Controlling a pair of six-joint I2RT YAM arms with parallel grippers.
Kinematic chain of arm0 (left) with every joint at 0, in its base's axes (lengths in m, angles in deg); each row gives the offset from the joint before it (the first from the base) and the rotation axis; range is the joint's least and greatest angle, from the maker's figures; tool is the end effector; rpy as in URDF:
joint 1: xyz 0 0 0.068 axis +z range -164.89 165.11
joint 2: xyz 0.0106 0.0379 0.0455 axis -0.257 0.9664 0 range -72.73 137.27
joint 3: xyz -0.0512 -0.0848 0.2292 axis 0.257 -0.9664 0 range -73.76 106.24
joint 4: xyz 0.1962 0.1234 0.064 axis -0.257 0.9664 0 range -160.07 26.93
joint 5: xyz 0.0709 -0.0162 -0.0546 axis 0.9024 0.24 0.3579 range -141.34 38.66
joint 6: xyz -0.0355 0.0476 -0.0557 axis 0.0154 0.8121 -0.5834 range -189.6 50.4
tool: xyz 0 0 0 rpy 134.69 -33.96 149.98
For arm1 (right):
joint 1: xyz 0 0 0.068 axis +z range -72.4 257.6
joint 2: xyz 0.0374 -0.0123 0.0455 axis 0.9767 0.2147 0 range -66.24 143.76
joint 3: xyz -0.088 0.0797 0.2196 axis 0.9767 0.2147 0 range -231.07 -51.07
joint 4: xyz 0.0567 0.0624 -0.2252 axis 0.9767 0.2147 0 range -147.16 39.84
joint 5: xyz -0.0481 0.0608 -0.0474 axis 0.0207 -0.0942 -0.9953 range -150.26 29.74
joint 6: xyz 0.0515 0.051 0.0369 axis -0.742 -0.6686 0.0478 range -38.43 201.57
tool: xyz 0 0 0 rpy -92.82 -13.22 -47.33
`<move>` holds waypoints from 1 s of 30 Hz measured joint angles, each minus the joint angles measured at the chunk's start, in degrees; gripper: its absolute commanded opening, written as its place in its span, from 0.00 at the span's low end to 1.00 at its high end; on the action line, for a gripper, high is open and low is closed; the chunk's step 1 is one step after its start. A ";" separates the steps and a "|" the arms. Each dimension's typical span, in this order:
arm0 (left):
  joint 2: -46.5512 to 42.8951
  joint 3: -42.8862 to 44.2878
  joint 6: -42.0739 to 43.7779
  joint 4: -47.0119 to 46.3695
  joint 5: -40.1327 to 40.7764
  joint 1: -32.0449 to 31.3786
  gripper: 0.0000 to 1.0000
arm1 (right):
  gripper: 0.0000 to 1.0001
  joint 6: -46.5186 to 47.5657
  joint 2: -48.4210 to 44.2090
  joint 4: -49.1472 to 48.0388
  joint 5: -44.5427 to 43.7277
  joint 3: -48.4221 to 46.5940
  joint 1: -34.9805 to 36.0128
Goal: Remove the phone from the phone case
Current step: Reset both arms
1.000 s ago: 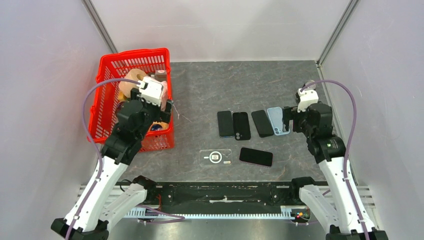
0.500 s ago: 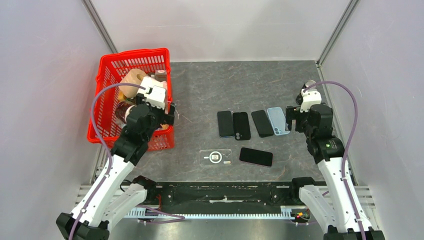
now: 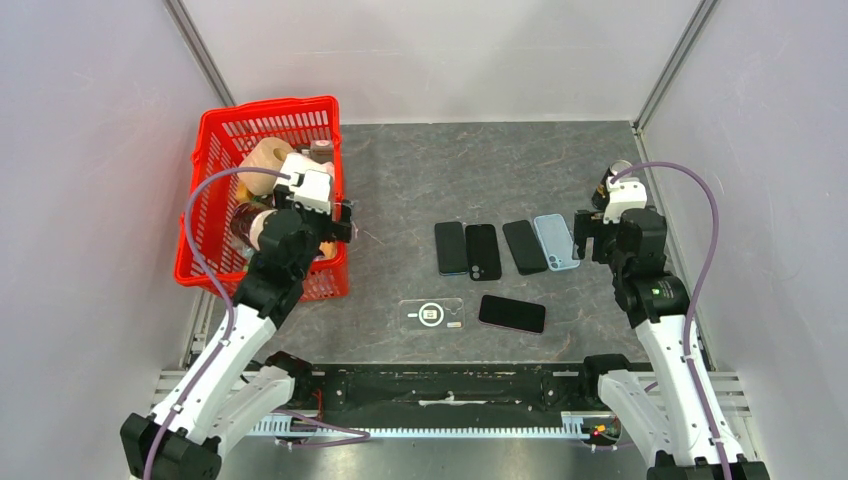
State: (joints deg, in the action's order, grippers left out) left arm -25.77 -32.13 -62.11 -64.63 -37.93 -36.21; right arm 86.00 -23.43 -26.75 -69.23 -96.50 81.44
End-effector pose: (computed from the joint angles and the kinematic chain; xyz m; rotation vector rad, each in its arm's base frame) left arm 0.2141 -0.0659 0.3014 0.2696 1.7326 0.0298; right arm 0.1909 0.0017 0.2797 -0.0510 2.0528 -0.1671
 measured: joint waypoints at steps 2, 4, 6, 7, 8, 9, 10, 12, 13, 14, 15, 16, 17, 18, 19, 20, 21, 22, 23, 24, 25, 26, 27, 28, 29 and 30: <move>-0.39 -1.84 -0.07 -3.43 -0.57 0.37 1.00 | 0.97 -0.20 -0.04 -0.02 -0.02 0.00 -0.11; -0.90 -3.52 -0.26 -6.51 -1.25 0.74 1.00 | 0.97 -0.59 -0.11 0.00 -0.04 0.00 -0.22; -1.29 -4.85 -0.61 -8.85 -2.12 1.20 1.00 | 0.97 -0.90 -0.24 0.00 -0.13 0.00 -0.28; -1.44 -5.42 -0.68 -9.86 -2.67 1.40 1.00 | 0.97 -0.96 -0.31 -0.02 -0.17 0.00 -0.33; -1.66 -5.73 -0.68 -10.45 -3.10 1.53 1.00 | 0.97 -0.98 -0.39 -0.04 -0.20 0.00 -0.35; -1.86 -6.08 -0.70 -11.15 -3.48 1.68 1.00 | 0.97 -1.01 -0.46 -0.09 -0.20 0.00 -0.37; -1.99 -6.36 -0.70 -11.65 -3.67 1.75 1.00 | 0.97 -0.98 -0.52 -0.17 -0.22 0.00 -0.39; -2.23 -6.47 -0.66 -11.87 -4.09 1.88 1.00 | 0.97 -0.98 -0.66 -0.42 -0.22 0.04 -0.46; -2.27 -6.47 -0.66 -11.85 -4.24 1.97 1.00 | 0.97 -0.98 -0.76 -0.50 -0.22 0.07 -0.52; -2.38 -6.47 -0.66 -11.80 -4.50 2.05 1.00 | 0.97 -0.96 -0.87 -0.59 -0.17 0.09 -0.63; -2.49 -6.47 -0.63 -11.72 -4.57 2.10 1.00 | 0.97 -0.96 -0.96 -0.72 -0.20 0.11 -0.72; -2.67 -6.47 -0.63 -11.54 -4.72 2.12 1.00 | 0.97 -0.96 -1.03 -0.92 -0.17 0.20 -0.74; -2.86 -6.47 -0.63 -11.30 -4.90 2.12 1.00 | 0.97 -0.96 -1.09 -0.98 -0.17 0.26 -0.74; -3.10 -6.47 -0.63 -11.10 -5.07 2.14 1.00 | 0.97 -0.96 -1.18 -1.09 -0.15 0.35 -0.74; -3.32 -6.49 -0.63 -10.84 -5.22 2.14 1.00 | 0.97 -0.94 -1.27 -1.14 -0.13 0.46 -0.79; -3.54 -6.49 -0.63 -10.49 -5.51 2.14 1.00 | 0.97 -0.94 -1.33 -1.22 -0.09 0.59 -0.81; -3.72 -6.49 -0.63 -10.19 -5.70 2.14 1.00 | 0.97 -0.94 -1.42 -1.27 0.02 0.74 -0.85; -3.91 -6.49 -0.63 -9.88 -6.03 2.14 1.00 | 0.97 -0.94 -1.46 -1.27 0.04 0.87 -0.90; -4.07 -6.49 -0.63 -9.73 -6.08 2.14 1.00 | 0.97 -0.92 -1.46 -1.25 0.09 0.94 -0.96; -4.24 -6.49 -0.63 -9.46 -6.23 2.14 1.00 | 0.97 -0.92 -1.46 -1.27 0.09 0.96 -0.96; -4.35 -6.49 -0.63 -9.31 -6.32 2.14 1.00 | 0.97 -0.90 -1.49 -1.27 0.11 0.98 -1.01; -4.44 -6.49 -0.63 -9.18 -6.49 2.14 1.00 | 0.97 -0.85 -1.55 -1.27 0.26 1.03 -1.03; -4.52 -6.49 -0.63 -9.01 -6.54 2.14 1.00 | 0.97 -0.83 -1.64 -1.27 0.28 1.05 -1.03; -4.61 -6.49 -0.63 -8.92 -6.56 2.14 1.00 | 0.97 -0.81 -1.73 -1.27 0.33 1.07 -1.07; -4.72 -6.49 -0.63 -8.79 -6.58 2.14 1.00 | 0.97 -0.81 -1.79 -1.27 0.33 1.07 -1.07; -4.79 -6.49 -0.63 -8.70 -6.62 2.14 1.00 | 0.97 -0.81 -1.88 -1.27 0.35 1.07 -1.07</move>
State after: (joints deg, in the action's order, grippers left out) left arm -30.55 -38.62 -62.74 -73.33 -44.55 -34.07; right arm 85.19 -25.31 -28.01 -68.89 -95.43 80.37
